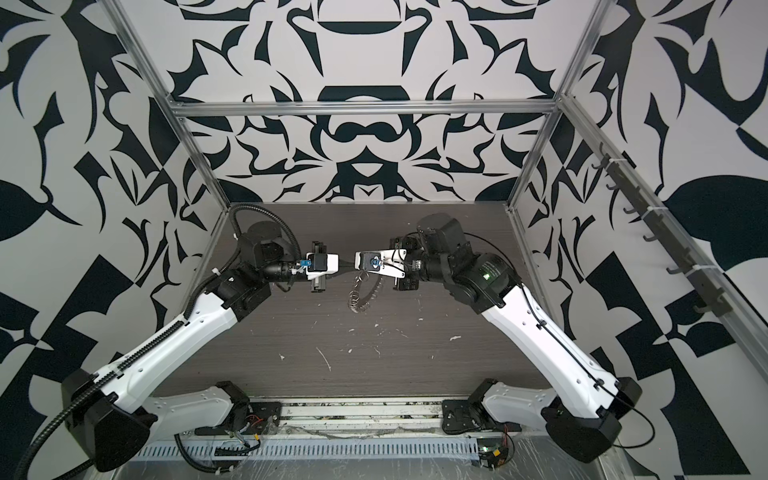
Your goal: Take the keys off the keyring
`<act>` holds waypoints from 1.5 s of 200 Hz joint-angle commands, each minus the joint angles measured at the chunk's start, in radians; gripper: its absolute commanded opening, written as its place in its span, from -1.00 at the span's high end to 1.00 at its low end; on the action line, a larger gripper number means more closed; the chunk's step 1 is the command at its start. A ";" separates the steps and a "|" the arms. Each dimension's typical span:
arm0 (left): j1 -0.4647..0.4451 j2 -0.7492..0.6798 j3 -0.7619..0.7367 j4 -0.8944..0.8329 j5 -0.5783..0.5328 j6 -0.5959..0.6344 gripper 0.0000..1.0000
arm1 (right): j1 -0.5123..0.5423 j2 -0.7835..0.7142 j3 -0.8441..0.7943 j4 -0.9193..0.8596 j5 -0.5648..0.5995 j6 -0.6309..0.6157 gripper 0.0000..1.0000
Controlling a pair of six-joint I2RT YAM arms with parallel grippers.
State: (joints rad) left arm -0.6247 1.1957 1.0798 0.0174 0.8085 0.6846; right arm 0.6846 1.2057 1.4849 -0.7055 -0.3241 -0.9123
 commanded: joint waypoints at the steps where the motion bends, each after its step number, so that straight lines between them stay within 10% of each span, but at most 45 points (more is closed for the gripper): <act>1: 0.005 0.003 0.027 -0.060 0.065 0.061 1.00 | -0.015 0.022 0.140 0.016 0.004 -0.015 1.00; 115: -0.073 -0.004 0.089 -0.202 -0.033 0.362 1.00 | -0.014 0.215 0.485 -0.271 -0.042 0.103 1.00; 300: -0.162 -0.025 0.084 -0.202 -0.051 0.414 1.00 | -0.032 0.344 0.703 -0.366 -0.055 0.220 1.00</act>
State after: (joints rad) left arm -0.7353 1.1961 1.2098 -0.1574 0.6441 1.1019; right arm 0.6731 1.5547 2.1300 -1.3300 -0.3737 -0.7399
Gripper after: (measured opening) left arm 0.042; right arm 0.070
